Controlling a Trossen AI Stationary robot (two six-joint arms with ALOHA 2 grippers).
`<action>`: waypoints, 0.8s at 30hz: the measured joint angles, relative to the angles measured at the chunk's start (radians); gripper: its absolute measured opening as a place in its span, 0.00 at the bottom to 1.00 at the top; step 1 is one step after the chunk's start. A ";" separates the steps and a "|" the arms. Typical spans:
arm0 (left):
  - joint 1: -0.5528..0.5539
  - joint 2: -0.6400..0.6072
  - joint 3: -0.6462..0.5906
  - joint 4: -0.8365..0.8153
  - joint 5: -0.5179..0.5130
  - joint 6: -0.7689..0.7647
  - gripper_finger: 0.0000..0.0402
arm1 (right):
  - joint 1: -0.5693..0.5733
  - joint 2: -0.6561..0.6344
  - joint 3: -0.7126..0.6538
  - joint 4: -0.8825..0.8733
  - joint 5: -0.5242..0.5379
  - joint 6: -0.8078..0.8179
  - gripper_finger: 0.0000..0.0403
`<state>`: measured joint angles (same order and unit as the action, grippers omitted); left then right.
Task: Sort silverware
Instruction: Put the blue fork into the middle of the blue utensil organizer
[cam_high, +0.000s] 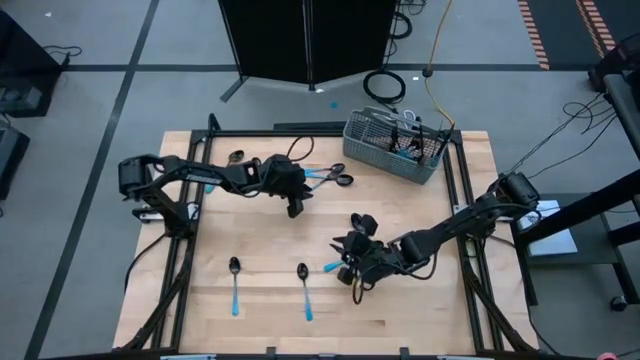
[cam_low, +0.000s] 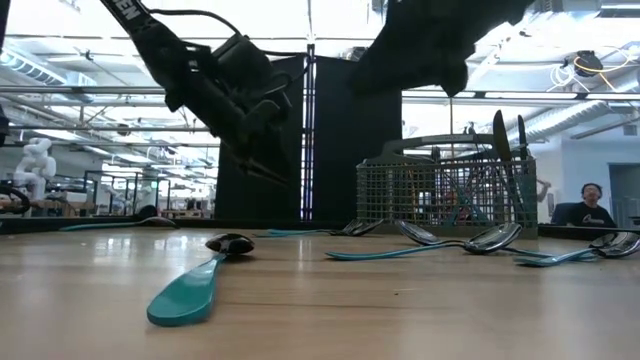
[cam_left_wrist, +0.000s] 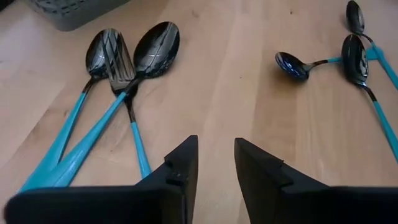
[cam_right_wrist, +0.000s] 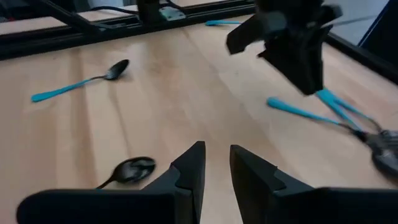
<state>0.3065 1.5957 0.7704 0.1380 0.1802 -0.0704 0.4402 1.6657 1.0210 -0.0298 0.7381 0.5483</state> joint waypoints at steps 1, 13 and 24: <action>0.000 0.001 0.000 -0.002 0.000 0.000 0.27 | -0.008 0.000 0.000 0.000 -0.002 -0.012 0.17; 0.002 0.042 0.002 0.074 -0.052 -0.003 0.39 | -0.078 0.000 0.000 -0.006 -0.010 -0.117 0.17; 0.060 0.205 0.188 -0.057 -0.019 0.103 0.39 | -0.078 -0.008 0.001 -0.016 -0.017 -0.116 0.17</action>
<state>0.3663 1.8003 0.9583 0.0810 0.1610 0.0324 0.3618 1.6573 1.0218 -0.0456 0.7215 0.4324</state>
